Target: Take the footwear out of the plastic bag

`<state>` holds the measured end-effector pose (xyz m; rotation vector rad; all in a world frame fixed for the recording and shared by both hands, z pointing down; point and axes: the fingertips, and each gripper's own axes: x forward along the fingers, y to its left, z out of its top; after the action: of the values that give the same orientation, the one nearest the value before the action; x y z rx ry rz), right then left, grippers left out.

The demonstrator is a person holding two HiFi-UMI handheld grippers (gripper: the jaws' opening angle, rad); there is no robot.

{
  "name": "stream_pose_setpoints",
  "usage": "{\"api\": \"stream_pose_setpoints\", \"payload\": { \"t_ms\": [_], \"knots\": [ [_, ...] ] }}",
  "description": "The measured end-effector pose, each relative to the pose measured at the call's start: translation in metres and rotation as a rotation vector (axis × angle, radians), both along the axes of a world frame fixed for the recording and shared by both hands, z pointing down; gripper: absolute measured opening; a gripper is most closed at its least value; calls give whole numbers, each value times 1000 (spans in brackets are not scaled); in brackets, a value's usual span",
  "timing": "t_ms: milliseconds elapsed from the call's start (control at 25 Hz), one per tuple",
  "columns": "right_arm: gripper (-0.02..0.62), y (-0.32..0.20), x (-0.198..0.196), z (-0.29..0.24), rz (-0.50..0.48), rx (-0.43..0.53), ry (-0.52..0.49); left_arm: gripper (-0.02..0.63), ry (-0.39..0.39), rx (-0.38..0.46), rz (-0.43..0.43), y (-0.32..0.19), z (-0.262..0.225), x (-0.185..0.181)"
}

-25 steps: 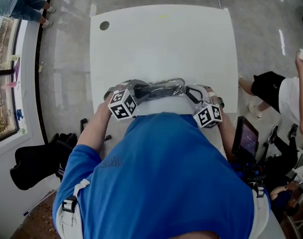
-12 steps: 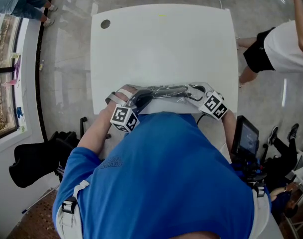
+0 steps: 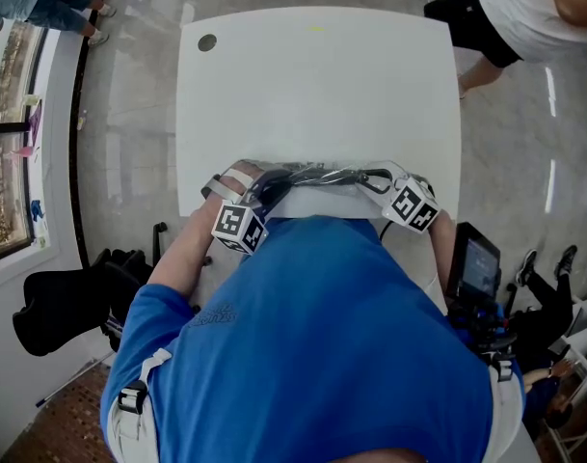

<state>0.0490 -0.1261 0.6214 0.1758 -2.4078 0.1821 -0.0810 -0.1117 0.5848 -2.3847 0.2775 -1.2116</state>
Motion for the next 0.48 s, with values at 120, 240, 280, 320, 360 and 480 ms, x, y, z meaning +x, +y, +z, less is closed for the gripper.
{"api": "stream_pose_setpoints", "payload": {
  "t_ms": [120, 240, 280, 320, 360, 480],
  "knots": [
    [78, 2, 1, -5, -15, 3, -2, 129, -9, 11, -13, -3, -2, -5],
    [78, 0, 7, -8, -12, 9, -4, 127, -13, 14, -29, -8, -3, -10],
    [78, 0, 10, -8, -11, 11, -6, 129, -13, 14, -33, -9, -2, -12],
    [78, 0, 12, -7, -11, 12, -8, 127, -14, 14, -36, -10, -1, -13],
    [78, 0, 14, -5, -11, 14, -7, 129, -15, 14, -38, -11, 2, -14],
    [78, 11, 20, -8, -3, 24, 8, 129, -19, 20, -40, -2, 1, -19]
  ]
}}
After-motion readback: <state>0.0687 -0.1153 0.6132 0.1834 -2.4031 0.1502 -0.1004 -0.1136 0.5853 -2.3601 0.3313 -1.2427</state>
